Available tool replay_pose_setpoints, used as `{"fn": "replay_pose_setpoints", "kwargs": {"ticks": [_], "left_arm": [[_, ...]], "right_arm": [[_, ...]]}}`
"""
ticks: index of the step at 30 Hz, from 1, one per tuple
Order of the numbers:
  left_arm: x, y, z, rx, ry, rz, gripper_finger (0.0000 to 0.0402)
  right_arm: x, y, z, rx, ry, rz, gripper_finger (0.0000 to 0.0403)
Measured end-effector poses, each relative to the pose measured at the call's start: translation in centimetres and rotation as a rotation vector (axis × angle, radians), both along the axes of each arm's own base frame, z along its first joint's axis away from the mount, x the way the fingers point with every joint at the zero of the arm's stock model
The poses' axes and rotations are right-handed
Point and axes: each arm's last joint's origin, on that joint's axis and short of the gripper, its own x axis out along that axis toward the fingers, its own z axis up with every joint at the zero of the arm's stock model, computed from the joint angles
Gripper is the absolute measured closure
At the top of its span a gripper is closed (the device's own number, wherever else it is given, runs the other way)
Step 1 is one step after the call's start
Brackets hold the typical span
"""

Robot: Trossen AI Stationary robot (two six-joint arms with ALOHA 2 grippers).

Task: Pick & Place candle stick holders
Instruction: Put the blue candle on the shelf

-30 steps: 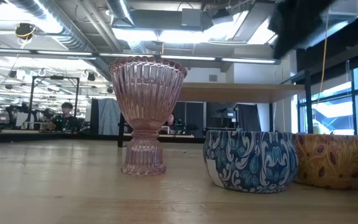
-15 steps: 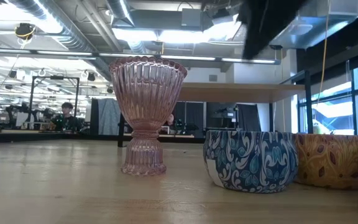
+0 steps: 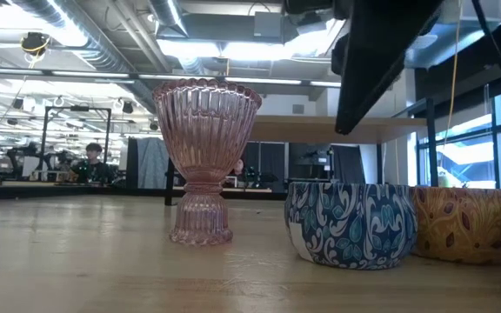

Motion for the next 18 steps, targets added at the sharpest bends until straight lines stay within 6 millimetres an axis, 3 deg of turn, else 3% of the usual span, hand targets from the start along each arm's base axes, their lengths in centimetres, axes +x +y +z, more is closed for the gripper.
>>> {"fn": "replay_pose_setpoints", "kwargs": {"ticks": [18], "left_arm": [[0.0, 0.0, 0.0, -0.009, 0.002, 0.002, 0.0398]], "right_arm": [[-0.8, 0.3, -2.9, 0.068, 0.004, -0.035, 0.0125]]}}
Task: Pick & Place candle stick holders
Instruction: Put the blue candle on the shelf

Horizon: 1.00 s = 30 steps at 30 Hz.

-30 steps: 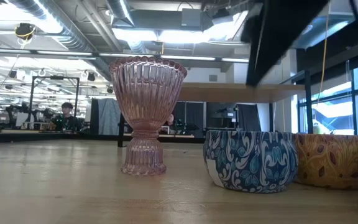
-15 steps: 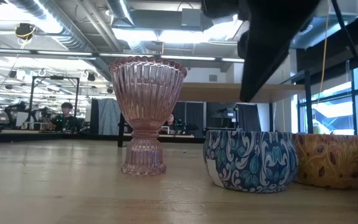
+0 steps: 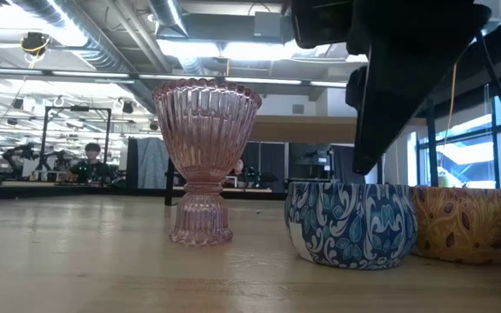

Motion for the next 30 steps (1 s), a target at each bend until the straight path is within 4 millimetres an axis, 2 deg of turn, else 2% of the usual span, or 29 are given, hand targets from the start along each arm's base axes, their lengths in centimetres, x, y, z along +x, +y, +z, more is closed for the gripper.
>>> {"fn": "replay_pose_setpoints", "kwargs": {"ticks": [7, 20, 30], "left_arm": [[0.0, 0.0, 0.0, -0.001, 0.0, 0.0, 0.0398], [0.0, 0.0, 0.0, -0.001, -0.001, -0.001, 0.0398], [0.0, 0.0, 0.0, -0.001, -0.001, -0.001, 0.0398]], "right_arm": [[0.5, 0.2, -1.3, 0.035, 0.023, 0.011, 0.0133], [1.0, -0.5, -1.6, 0.003, 0.01, 0.007, 0.021], [1.0, -0.5, -1.8, -0.001, 0.018, 0.007, 0.0221]]}}
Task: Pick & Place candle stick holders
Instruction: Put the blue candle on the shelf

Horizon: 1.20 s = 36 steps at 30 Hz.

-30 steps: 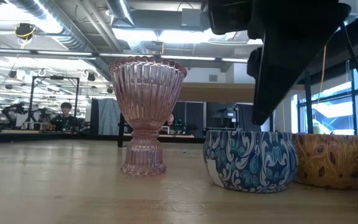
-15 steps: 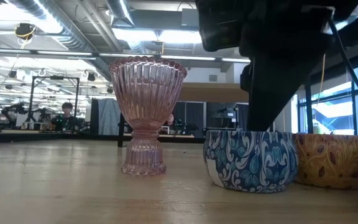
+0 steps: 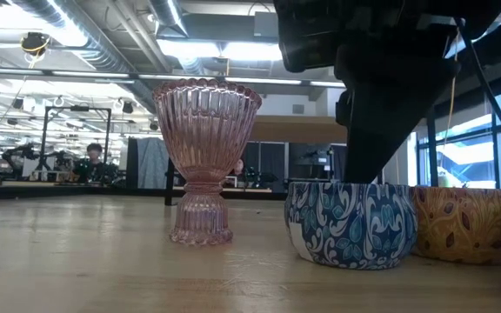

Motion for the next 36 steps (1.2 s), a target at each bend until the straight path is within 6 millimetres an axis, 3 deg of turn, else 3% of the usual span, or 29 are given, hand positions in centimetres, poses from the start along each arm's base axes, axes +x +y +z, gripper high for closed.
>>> {"fn": "replay_pose_setpoints", "kwargs": {"ticks": [18, 22, 31, 36], "left_arm": [[0.0, 0.0, 0.07, -0.004, -0.006, 0.0, 0.0398], [0.0, 0.0, 0.07, -0.004, -0.006, 0.0, 0.0398], [0.0, 0.0, 0.07, -0.004, -0.006, 0.0, 0.0398], [0.01, 0.0, 0.07, -0.004, -0.006, 0.0, 0.0398]], "right_arm": [[0.15, -0.01, -0.8, -0.01, 0.019, -0.002, 0.0231], [0.14, -0.01, -0.8, -0.011, 0.02, -0.002, 0.0265], [-0.01, -0.3, -0.87, -0.025, 0.045, -0.023, 0.039], [0.02, -0.4, -0.45, -0.039, 0.075, -0.036, 0.0397]]}}
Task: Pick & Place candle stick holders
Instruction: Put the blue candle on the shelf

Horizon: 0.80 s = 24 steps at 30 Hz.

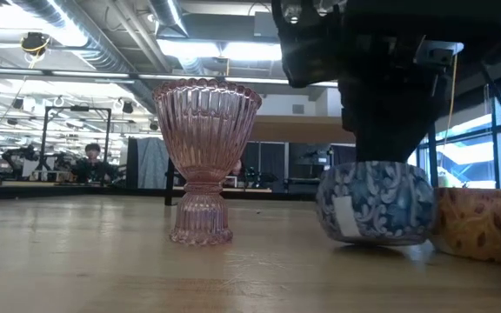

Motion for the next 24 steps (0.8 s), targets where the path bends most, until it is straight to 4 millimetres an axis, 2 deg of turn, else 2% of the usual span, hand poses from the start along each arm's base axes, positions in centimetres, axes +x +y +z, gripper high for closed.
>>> {"fn": "replay_pose_setpoints", "kwargs": {"ticks": [3, 11, 16, 21, 24], "left_arm": [[0.0, 0.0, 0.0, 0.0, 0.0, 0.0, 0.0398], [0.0, 0.0, 0.0, 0.0, 0.0, 0.0, 0.0398], [0.0, 0.0, 0.0, 0.0, 0.0, 0.0, 0.0398], [0.0, 0.0, 0.0, 0.0, 0.0, 0.0, 0.0398], [0.0, 0.0, 0.0, 0.002, 0.003, 0.0, 0.0398]], "right_arm": [[0.2, -0.1, 0.9, -0.046, 0.006, -0.009, 0.0398], [0.9, 0.0, 5.0, -0.145, -0.014, -0.015, 0.04], [0.7, -0.4, 8.7, -0.261, 0.007, -0.015, 0.0401], [-0.6, -1.6, 13.3, -0.477, 0.049, -0.021, 0.0401], [-1.1, -2.5, 15.7, -0.524, -0.015, -0.014, 0.0402]]}}
